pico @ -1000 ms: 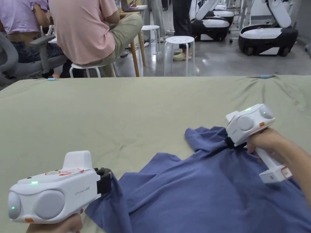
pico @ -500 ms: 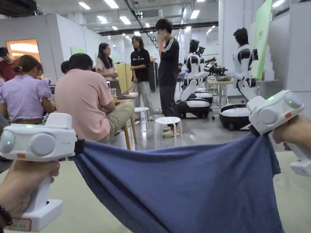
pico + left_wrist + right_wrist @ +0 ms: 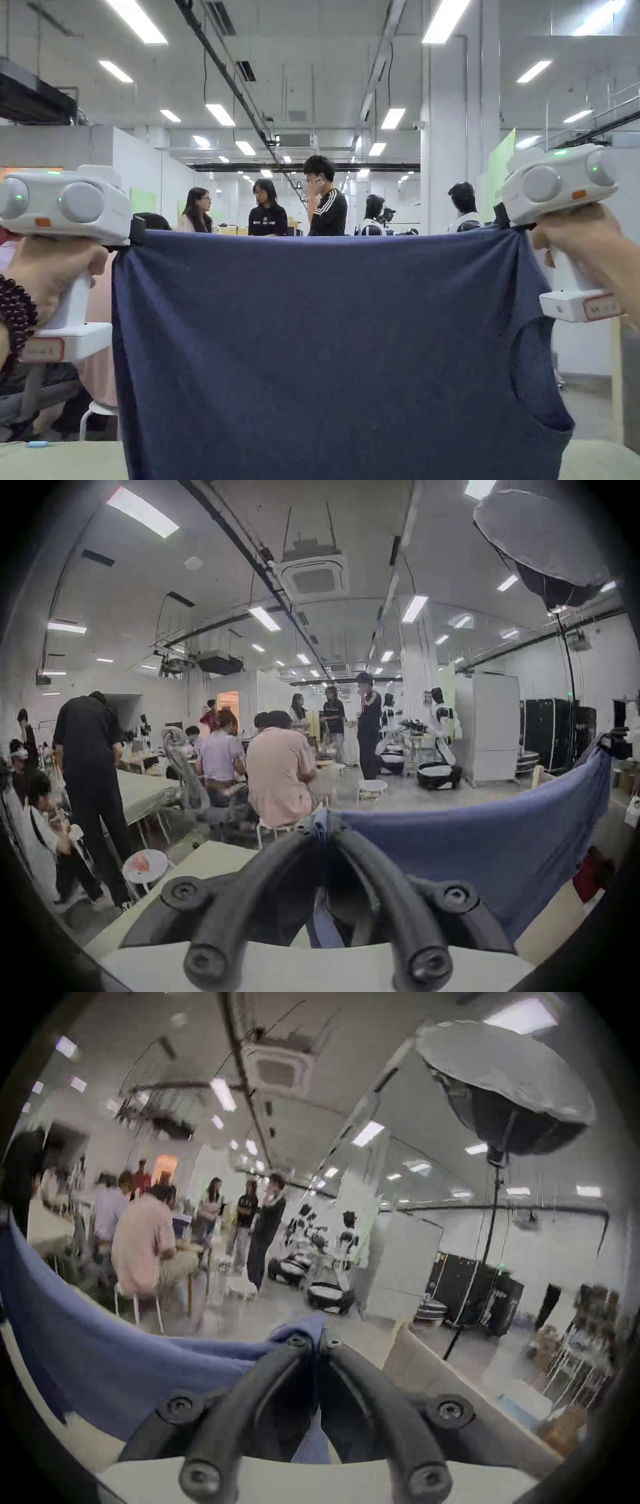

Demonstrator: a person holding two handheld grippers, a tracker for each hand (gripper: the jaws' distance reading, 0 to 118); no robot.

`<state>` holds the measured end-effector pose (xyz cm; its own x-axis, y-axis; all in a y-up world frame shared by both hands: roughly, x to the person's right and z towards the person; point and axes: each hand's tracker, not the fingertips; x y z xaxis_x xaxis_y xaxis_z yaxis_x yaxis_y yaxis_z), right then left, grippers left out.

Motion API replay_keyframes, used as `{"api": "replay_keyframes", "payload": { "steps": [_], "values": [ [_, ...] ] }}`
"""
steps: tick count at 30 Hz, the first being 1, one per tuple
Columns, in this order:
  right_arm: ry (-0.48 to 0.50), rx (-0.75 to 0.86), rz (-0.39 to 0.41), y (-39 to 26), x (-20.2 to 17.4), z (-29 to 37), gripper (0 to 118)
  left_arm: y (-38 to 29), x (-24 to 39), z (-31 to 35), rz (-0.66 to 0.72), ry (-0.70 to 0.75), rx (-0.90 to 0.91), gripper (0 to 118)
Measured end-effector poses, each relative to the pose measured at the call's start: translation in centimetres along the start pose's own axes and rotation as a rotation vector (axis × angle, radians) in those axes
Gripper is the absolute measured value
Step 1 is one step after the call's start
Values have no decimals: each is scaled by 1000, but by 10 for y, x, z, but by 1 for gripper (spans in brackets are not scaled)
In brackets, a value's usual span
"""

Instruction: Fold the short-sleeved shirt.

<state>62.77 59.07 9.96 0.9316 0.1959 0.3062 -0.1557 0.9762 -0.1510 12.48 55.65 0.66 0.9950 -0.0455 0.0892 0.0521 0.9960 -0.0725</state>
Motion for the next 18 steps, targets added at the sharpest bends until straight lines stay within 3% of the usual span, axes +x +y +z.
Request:
{"api": "replay_keyframes", "payload": {
  "steps": [8,10,14,18],
  "values": [
    [3,25,-53,-13,11,-4,2,-23,4,-5,20,-35,20,3],
    [5,0,-73,-34,10,-11,2,-41,9,-9,-8,-31,4,3],
    [18,-96,-37,-96,-1,-35,2,-95,15,-28,7,-52,-49,3],
    [24,-216,-108,-163,-9,-58,2,-160,20,-45,16,-87,-135,3]
  ]
}}
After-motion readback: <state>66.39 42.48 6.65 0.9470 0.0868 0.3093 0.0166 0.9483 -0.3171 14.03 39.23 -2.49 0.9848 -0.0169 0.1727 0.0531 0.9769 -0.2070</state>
